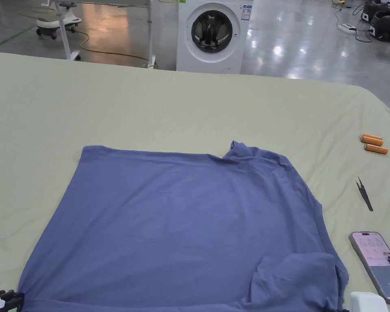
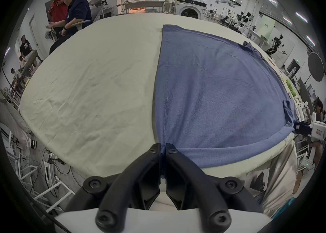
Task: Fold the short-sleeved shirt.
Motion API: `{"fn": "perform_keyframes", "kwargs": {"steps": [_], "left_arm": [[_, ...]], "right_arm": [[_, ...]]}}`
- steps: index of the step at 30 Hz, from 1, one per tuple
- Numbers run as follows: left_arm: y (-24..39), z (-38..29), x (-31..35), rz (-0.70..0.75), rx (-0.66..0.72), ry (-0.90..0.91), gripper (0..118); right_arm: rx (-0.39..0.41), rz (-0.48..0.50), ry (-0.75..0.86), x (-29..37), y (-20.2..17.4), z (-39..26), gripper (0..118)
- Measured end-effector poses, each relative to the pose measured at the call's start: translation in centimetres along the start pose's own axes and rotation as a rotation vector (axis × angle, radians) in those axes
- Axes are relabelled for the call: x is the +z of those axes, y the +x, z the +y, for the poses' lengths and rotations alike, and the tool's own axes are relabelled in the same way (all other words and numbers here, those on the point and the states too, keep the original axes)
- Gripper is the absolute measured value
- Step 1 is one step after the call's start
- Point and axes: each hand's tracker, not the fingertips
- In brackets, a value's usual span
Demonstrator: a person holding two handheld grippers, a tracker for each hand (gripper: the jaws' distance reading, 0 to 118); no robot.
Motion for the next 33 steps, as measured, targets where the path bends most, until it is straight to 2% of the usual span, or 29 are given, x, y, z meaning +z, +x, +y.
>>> {"fn": "perform_keyframes", "kwargs": {"steps": [2,12,20,28,33], "left_arm": [[0.3,-0.1,0.3,0.000,-0.001,0.003,0],[0.4,0.4,3.4,-0.025,0.023,0.131,0],[0.1,6.1,5.5,-0.051,0.040,0.305,0],[1.2,15.0,1.4,-0.039,0.023,0.347,0],[2.0,18.1,-3.5,-0.008,-0.010,0.283,0]], "right_arm": [[0.063,-0.054,-0.029,0.0,-0.6,0.2,7],[0.031,-0.054,0.059,4.4,-0.6,3.0,5],[0.024,-0.056,0.158,5.1,-0.1,9.2,5],[-0.009,-0.066,0.210,0.1,0.5,17.8,5],[-0.006,-0.074,0.132,-5.9,0.8,20.6,5]]}}
